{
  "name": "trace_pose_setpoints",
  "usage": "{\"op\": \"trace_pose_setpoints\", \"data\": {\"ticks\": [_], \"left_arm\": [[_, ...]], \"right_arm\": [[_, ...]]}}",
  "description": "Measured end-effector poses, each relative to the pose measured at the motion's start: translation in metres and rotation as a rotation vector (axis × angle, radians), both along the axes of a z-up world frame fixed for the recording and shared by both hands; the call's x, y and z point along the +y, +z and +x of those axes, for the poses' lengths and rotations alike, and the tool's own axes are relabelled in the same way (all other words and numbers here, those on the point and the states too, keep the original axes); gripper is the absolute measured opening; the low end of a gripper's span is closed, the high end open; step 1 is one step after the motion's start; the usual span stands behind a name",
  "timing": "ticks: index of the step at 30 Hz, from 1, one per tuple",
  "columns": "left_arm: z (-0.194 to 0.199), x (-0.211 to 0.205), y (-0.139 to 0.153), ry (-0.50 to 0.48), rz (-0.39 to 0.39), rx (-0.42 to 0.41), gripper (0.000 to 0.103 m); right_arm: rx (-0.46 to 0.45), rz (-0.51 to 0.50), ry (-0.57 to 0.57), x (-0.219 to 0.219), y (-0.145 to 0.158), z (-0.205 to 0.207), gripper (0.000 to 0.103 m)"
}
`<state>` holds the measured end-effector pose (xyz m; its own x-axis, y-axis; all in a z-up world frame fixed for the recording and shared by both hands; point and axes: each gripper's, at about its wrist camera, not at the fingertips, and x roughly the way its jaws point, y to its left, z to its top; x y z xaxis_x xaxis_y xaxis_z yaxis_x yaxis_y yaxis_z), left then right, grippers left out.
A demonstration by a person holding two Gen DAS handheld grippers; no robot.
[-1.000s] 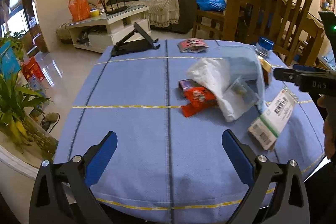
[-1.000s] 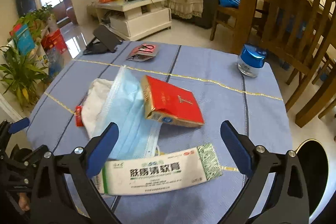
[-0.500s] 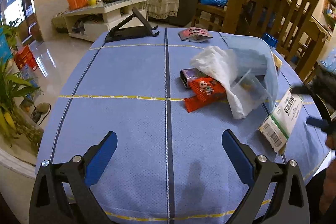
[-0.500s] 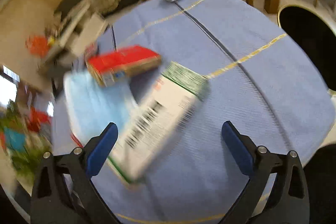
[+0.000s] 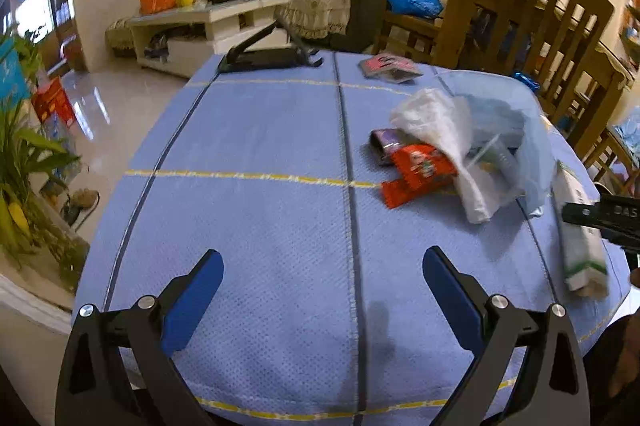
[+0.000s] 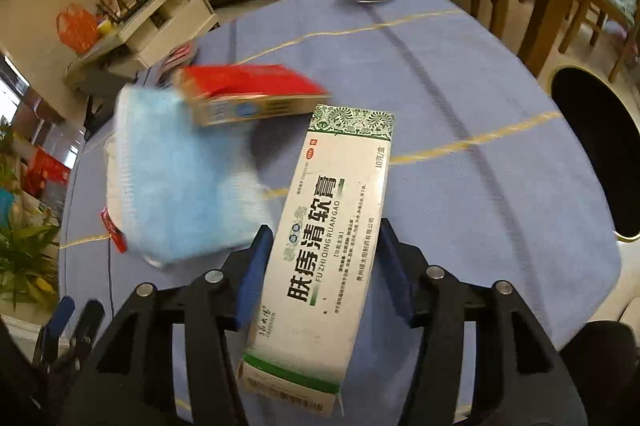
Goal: Collect trash
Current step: 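Return both tools to the table and grasp the white ointment box with right tool, then drop the ointment box into the bin with right tool while left tool grasps the face mask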
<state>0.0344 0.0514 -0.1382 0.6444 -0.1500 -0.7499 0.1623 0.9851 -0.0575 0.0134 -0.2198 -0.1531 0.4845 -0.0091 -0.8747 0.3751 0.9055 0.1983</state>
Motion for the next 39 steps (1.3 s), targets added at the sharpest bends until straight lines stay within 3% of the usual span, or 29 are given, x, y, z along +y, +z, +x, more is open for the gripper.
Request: {"op": "trace_pose_setpoints", "data": {"ticks": [6, 10, 13, 17, 19, 20, 24, 28, 33, 36, 39], "left_arm": [[-0.002, -0.047, 0.027, -0.148, -0.024, -0.066, 0.096], [0.004, -0.092, 0.049, -0.233, -0.006, -0.138, 0.096], [0.018, -0.124, 0.051, -0.279, -0.003, -0.13, 0.093], [0.046, -0.156, 0.037, -0.331, -0.007, -0.041, 0.058], [0.057, -0.162, 0.027, -0.337, -0.007, 0.008, 0.027], [0.061, -0.163, 0.022, -0.327, -0.003, 0.035, 0.001], [0.05, -0.134, 0.038, -0.231, -0.064, -0.047, 0.001], [0.03, -0.108, 0.083, -0.191, -0.118, -0.199, 0.001], [0.026, -0.085, 0.132, -0.134, -0.179, -0.313, 0.001], [0.025, -0.091, 0.141, -0.143, -0.169, -0.334, 0.001], [0.022, -0.106, 0.131, -0.164, -0.135, -0.313, 0.002]], "right_arm": [[0.014, -0.038, -0.006, -0.066, 0.002, -0.024, 0.051], [-0.05, -0.015, -0.013, -0.084, 0.006, -0.035, 0.051], [-0.11, 0.028, 0.013, -0.087, 0.009, -0.044, 0.051], [-0.158, 0.087, 0.033, -0.095, 0.01, -0.051, 0.052], [-0.18, 0.11, 0.03, -0.102, 0.011, -0.054, 0.052], [-0.192, 0.119, 0.028, -0.103, 0.011, -0.054, 0.052], [-0.246, 0.127, 0.024, -0.112, 0.017, -0.059, 0.052], [-0.295, 0.158, 0.037, -0.118, 0.021, -0.059, 0.052], [-0.313, 0.194, 0.049, -0.12, 0.021, -0.056, 0.052], [-0.317, 0.207, 0.043, -0.124, 0.02, -0.056, 0.052], [-0.309, 0.221, 0.028, -0.131, 0.017, -0.058, 0.052]]}}
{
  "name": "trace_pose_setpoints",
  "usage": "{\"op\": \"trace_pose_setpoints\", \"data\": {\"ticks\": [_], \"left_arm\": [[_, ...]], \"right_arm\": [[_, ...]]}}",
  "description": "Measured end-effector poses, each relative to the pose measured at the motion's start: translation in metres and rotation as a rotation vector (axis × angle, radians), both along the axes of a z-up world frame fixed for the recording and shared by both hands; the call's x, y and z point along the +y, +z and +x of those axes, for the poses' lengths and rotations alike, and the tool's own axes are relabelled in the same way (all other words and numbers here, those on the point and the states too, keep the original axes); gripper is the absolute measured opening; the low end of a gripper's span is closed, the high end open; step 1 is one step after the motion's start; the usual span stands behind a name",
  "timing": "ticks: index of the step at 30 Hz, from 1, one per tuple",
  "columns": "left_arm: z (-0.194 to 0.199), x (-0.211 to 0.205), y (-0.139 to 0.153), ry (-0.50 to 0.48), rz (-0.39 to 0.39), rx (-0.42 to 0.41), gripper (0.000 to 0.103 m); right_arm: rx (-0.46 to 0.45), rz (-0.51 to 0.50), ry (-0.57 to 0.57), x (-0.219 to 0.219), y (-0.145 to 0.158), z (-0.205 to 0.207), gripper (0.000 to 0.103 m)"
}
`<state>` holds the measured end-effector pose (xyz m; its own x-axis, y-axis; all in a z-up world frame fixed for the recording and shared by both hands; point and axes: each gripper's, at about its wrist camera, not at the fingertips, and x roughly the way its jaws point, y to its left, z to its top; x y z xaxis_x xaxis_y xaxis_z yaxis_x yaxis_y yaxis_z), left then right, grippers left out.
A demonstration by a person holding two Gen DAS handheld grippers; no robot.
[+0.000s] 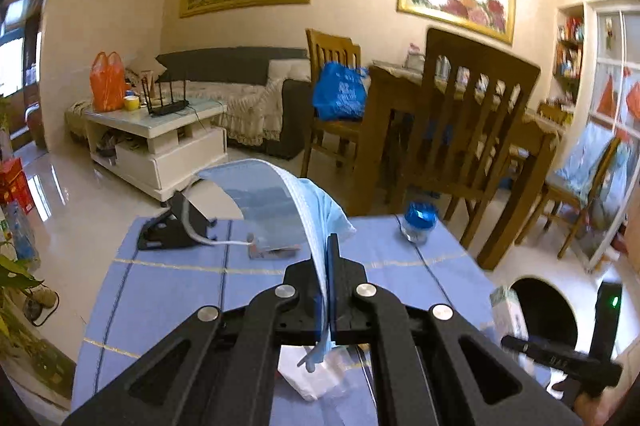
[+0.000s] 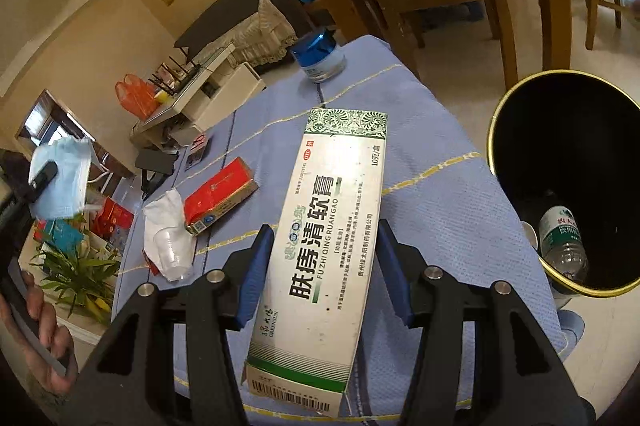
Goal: Collect trash
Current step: 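Drop the ointment box into the bin with right tool while left tool grasps the face mask, then open the left tool over the bin to drop the face mask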
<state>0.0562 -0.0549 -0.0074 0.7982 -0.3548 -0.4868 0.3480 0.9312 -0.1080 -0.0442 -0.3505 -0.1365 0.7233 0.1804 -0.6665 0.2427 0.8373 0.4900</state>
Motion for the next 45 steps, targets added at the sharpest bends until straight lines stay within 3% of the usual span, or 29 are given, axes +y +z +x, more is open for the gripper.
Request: {"op": "trace_pose_setpoints", "data": {"ticks": [4, 9, 13, 16, 19, 20, 21, 23, 34, 39, 40, 41, 42, 43, 45], "left_arm": [[-0.014, -0.039, -0.009, -0.094, 0.051, 0.016, 0.002], [-0.04, -0.11, -0.011, -0.265, 0.117, -0.028, 0.002], [-0.053, -0.159, -0.019, -0.368, 0.15, -0.027, 0.002], [-0.06, -0.194, -0.025, -0.424, 0.181, -0.037, 0.002], [-0.063, -0.224, -0.03, -0.471, 0.193, -0.043, 0.002], [-0.064, -0.229, -0.031, -0.481, 0.192, -0.038, 0.002], [-0.063, -0.237, -0.033, -0.492, 0.191, -0.031, 0.002], [-0.063, -0.253, -0.038, -0.509, 0.196, -0.018, 0.002], [-0.066, -0.324, -0.063, -0.598, 0.249, 0.035, 0.002], [-0.065, -0.357, -0.072, -0.645, 0.267, 0.07, 0.003], [-0.064, -0.363, -0.074, -0.656, 0.266, 0.077, 0.006], [-0.064, -0.368, -0.075, -0.673, 0.264, 0.08, 0.02], [-0.064, -0.371, -0.076, -0.677, 0.266, 0.078, 0.049], [-0.065, -0.373, -0.078, -0.672, 0.269, 0.065, 0.063], [-0.068, -0.371, -0.079, -0.671, 0.268, 0.05, 0.068]], "right_arm": [[-0.031, -0.031, -0.037, -0.016, 0.013, -0.007, 0.052], [-0.047, -0.129, -0.177, -0.07, 0.034, -0.012, 0.052], [-0.012, -0.227, -0.292, -0.106, 0.027, -0.014, 0.052], [0.047, -0.281, -0.363, -0.127, 0.006, -0.012, 0.052], [0.103, -0.192, -0.422, -0.154, -0.014, -0.015, 0.054], [0.121, -0.196, -0.452, -0.157, -0.017, -0.016, 0.06], [0.142, -0.19, -0.488, -0.162, -0.02, -0.019, 0.075], [0.14, -0.13, -0.526, -0.171, -0.024, -0.026, 0.094], [-0.066, 0.018, -0.824, -0.214, -0.015, -0.097, 0.097], [-0.107, 0.065, -0.883, -0.227, -0.016, -0.12, 0.097], [-0.109, 0.066, -0.888, -0.229, -0.015, -0.123, 0.097], [-0.111, 0.067, -0.896, -0.23, -0.015, -0.125, 0.097], [-0.113, 0.068, -0.899, -0.23, -0.015, -0.126, 0.097], [-0.113, 0.069, -0.901, -0.231, -0.016, -0.127, 0.097], [-0.107, 0.073, -0.899, -0.233, -0.017, -0.126, 0.097]]}}
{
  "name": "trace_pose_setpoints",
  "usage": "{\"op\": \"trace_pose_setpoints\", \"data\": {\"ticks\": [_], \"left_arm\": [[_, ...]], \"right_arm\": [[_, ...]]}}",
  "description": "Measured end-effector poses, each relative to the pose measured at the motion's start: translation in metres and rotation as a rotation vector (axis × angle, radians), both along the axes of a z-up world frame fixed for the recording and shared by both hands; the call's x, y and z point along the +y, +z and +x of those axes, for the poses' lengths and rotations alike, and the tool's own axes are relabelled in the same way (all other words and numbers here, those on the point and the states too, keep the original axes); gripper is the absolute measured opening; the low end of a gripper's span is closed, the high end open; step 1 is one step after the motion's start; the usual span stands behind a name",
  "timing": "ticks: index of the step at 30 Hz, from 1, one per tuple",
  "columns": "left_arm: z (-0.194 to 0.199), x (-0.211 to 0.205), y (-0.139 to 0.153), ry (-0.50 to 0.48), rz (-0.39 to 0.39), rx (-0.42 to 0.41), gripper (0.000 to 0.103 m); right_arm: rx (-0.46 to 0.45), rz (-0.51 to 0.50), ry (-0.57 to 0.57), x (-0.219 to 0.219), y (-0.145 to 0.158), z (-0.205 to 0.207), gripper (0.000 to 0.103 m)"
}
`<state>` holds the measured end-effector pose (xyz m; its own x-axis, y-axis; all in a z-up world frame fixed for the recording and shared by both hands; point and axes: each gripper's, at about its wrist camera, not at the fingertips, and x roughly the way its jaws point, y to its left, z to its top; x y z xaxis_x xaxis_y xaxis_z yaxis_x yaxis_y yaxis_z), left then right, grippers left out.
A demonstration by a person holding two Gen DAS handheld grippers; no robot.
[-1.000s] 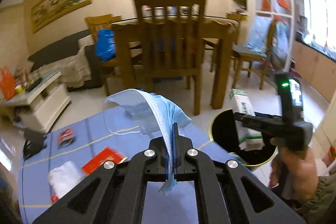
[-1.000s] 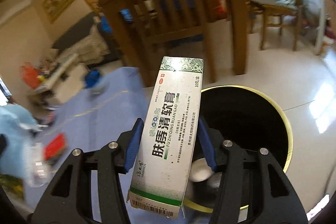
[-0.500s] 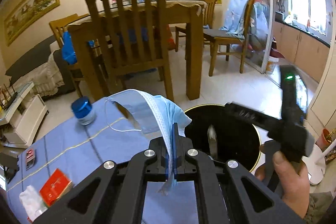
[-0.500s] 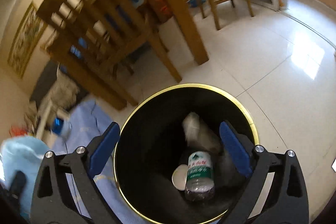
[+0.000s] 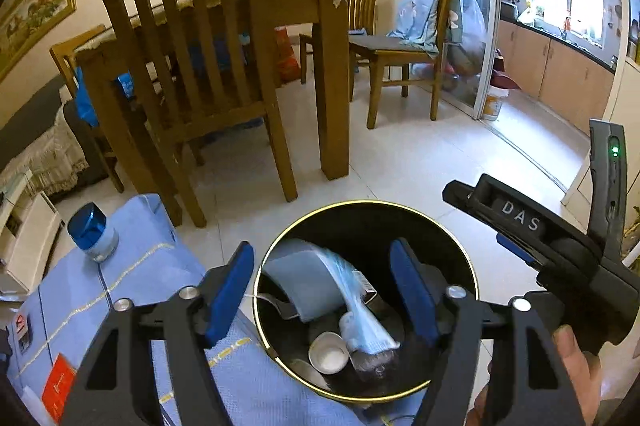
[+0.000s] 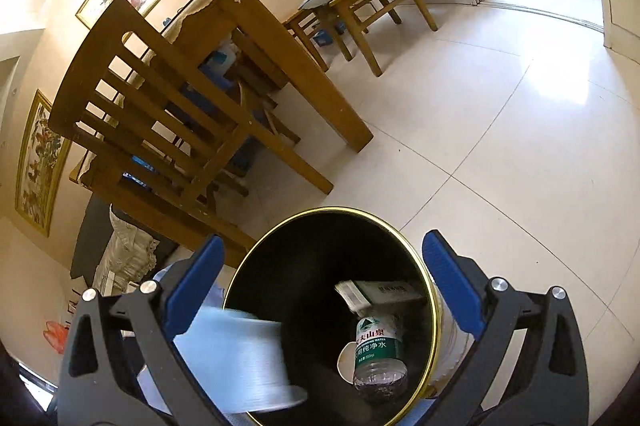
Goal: Collect trash
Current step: 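Open the left tool over the bin to drop the face mask, then grasp the clear plastic cup with right tool while left tool grasps the white tissue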
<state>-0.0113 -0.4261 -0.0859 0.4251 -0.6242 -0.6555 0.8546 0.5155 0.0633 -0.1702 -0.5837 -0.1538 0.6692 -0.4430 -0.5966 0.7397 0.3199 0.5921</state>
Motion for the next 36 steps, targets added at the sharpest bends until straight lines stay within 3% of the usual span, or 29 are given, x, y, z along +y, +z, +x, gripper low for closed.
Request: {"op": "trace_pose_setpoints", "data": {"ticks": [7, 11, 16, 20, 24, 27, 30, 33, 35, 36], "left_arm": [[0.006, 0.033, -0.007, 0.053, 0.032, 0.013, 0.07], [0.009, 0.086, -0.005, 0.174, 0.052, -0.036, 0.097], [0.002, 0.174, -0.012, 0.302, 0.095, -0.081, 0.096], [0.0, 0.245, -0.021, 0.422, 0.128, -0.104, 0.096], [0.01, 0.3, -0.025, 0.532, 0.126, -0.072, 0.096], [0.018, 0.339, -0.029, 0.62, 0.098, -0.025, 0.096], [0.022, 0.378, -0.03, 0.698, 0.062, 0.02, 0.096], [0.025, 0.411, -0.028, 0.766, 0.036, 0.044, 0.096], [0.025, 0.43, -0.028, 0.802, 0.011, 0.055, 0.096], [0.025, 0.438, -0.029, 0.816, 0.002, 0.062, 0.096]], "right_arm": [[0.024, -0.01, 0.018, 0.006, 0.001, 0.01, 0.097], [0.069, -0.033, 0.049, 0.013, 0.003, 0.024, 0.097], [0.145, -0.087, 0.15, 0.028, 0.005, 0.05, 0.097], [0.192, -0.15, 0.42, 0.067, 0.006, 0.101, 0.097], [0.227, -0.315, 0.746, 0.142, 0.017, 0.146, 0.097], [0.229, -0.356, 0.986, 0.205, 0.02, 0.172, 0.097], [0.226, -0.313, 1.18, 0.261, 0.018, 0.204, 0.097], [0.284, -0.187, 1.208, 0.289, 0.011, 0.24, 0.097], [0.23, 0.025, 1.218, 0.293, 0.003, 0.254, 0.097], [0.18, 0.177, 1.221, 0.296, -0.004, 0.258, 0.097]]}}
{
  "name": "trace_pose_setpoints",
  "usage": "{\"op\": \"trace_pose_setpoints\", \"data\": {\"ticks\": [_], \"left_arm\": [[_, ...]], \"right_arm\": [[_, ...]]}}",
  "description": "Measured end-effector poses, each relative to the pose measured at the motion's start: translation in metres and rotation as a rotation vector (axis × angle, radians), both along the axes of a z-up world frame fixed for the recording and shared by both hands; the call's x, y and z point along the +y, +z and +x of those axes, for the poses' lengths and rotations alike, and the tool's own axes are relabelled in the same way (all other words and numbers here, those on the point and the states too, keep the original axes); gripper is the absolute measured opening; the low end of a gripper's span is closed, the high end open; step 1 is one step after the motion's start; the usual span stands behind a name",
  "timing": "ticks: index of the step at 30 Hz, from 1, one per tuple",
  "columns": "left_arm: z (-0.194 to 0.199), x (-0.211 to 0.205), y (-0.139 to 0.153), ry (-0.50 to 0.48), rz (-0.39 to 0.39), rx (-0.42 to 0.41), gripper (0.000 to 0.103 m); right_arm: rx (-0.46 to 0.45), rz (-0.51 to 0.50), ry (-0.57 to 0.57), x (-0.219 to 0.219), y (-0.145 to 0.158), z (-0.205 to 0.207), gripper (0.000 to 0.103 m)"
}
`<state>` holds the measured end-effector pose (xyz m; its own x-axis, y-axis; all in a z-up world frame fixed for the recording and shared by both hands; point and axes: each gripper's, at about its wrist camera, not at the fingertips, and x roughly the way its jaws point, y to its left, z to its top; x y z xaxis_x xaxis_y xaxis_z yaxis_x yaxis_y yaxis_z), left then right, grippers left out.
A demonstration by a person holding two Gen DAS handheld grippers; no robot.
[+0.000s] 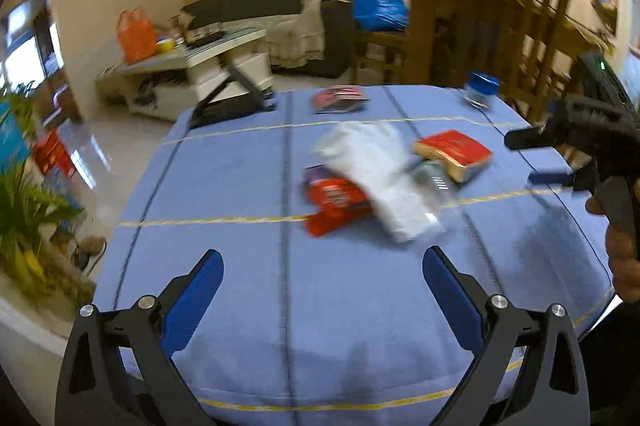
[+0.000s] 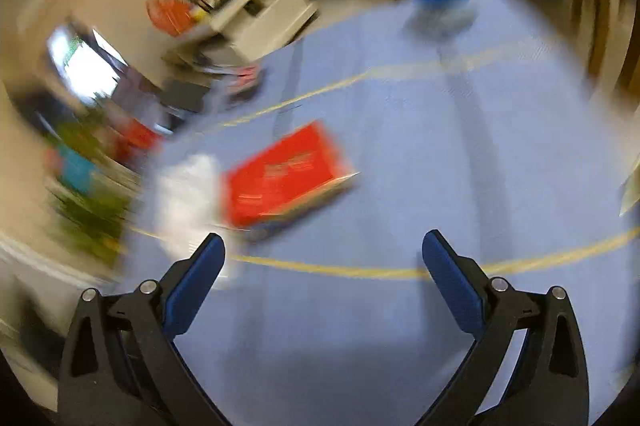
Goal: Collect trash
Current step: 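Grasp the clear plastic cup with right tool while left tool grasps the white tissue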
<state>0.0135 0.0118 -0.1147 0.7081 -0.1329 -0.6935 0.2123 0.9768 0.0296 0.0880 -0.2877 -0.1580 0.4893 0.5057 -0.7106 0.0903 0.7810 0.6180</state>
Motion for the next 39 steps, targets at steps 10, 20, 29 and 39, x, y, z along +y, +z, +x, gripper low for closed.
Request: {"op": "trace_pose_setpoints", "data": {"ticks": [10, 20, 29, 39], "left_arm": [[0.013, 0.036, -0.013, 0.031, -0.093, 0.04, 0.096], [0.021, 0.05, -0.022, 0.055, -0.135, 0.074, 0.096], [0.032, 0.042, -0.017, 0.039, -0.131, 0.081, 0.096], [0.112, -0.024, 0.016, -0.153, -0.154, 0.063, 0.096]], "right_arm": [[0.012, 0.002, 0.063, 0.08, 0.026, 0.001, 0.096], [0.051, -0.188, 0.205, 0.135, 0.002, 0.01, 0.053], [-0.079, -0.18, 0.169, 0.117, 0.026, -0.006, 0.04], [-0.102, -0.023, 0.002, 0.023, 0.022, -0.052, 0.04]]}}
